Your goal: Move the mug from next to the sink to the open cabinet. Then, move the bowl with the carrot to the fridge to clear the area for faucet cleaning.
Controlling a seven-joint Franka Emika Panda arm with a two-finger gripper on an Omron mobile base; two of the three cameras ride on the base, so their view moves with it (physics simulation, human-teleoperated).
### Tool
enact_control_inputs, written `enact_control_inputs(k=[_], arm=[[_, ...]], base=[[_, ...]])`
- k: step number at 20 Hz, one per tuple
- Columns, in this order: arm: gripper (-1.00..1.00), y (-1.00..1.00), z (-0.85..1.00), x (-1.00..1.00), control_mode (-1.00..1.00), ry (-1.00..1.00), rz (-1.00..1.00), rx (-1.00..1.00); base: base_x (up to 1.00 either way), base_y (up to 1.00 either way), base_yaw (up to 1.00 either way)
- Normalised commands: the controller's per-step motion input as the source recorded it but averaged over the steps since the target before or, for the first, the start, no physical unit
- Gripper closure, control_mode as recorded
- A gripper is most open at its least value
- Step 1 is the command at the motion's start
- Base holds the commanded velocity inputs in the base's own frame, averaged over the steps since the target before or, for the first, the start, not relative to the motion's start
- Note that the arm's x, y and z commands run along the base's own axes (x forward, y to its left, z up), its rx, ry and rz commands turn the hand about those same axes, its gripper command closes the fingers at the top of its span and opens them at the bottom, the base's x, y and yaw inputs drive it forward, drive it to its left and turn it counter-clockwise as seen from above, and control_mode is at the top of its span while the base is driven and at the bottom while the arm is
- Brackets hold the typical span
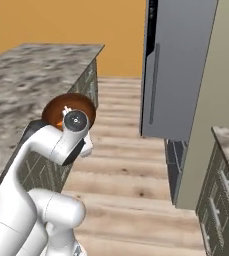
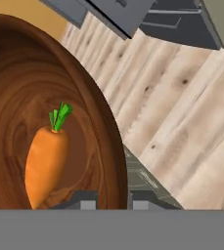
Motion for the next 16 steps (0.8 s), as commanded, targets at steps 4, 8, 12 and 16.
enact_control_inputs(k=[4, 8, 12, 16], arm=[[1.00, 0.00, 0.00, 0.00, 1.00, 0.00, 0.00, 0.00], [1.00, 0.00, 0.00, 0.00, 1.00, 0.00, 0.00, 0.00], [1.00, 0.00, 0.00, 0.00, 1.00, 0.00, 0.00, 0.00], [1.00, 0.00, 0.00, 0.00, 1.00, 0.00, 0.00, 0.00]], base=[[1.00, 0.00, 0.00], [1.00, 0.00, 0.00], [1.00, 0.00, 0.00], [1.00, 0.08, 0.00]])
